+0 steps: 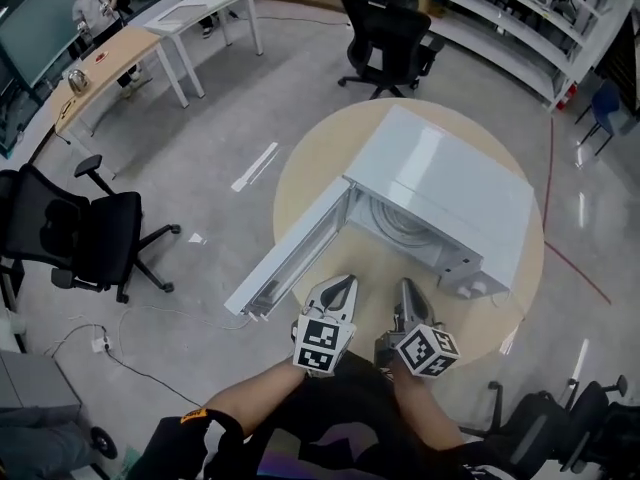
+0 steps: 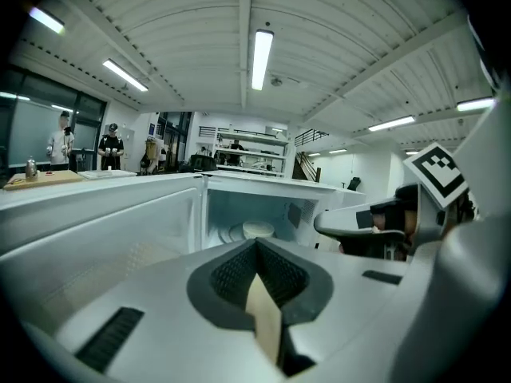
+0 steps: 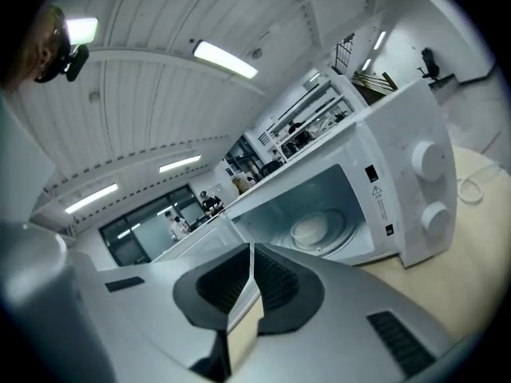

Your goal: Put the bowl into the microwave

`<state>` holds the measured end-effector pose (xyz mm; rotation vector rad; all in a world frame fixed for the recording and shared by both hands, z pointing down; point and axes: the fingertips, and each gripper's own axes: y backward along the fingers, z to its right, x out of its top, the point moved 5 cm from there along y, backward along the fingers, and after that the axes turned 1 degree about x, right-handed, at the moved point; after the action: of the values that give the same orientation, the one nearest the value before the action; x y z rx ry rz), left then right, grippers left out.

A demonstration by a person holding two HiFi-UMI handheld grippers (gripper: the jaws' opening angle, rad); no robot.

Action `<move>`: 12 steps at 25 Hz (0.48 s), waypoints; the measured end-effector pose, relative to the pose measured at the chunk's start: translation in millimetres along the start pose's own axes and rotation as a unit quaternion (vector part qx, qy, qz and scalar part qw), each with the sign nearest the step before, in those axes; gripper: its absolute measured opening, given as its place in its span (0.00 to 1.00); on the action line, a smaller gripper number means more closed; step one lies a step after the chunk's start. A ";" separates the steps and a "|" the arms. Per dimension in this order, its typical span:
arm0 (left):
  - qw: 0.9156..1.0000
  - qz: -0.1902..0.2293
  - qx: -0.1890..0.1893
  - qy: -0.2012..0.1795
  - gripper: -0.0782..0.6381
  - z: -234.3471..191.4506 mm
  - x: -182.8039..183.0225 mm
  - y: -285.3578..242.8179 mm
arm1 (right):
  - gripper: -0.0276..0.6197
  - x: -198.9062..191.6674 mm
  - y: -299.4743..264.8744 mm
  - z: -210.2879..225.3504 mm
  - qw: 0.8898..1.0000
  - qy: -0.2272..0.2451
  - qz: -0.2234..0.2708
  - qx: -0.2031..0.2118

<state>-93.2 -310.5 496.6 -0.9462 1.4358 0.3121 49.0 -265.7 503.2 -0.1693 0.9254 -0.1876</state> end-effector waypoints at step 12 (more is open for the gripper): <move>0.996 0.048 0.064 0.032 0.17 24.0 0.4 100.6 | 0.07 -13.2 57.7 -49.0 0.988 0.128 -0.067 0.059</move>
<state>-146.8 -231.5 456.6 -0.7896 1.5437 0.2593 6.9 -209.8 471.5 -0.0985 1.1562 -0.3940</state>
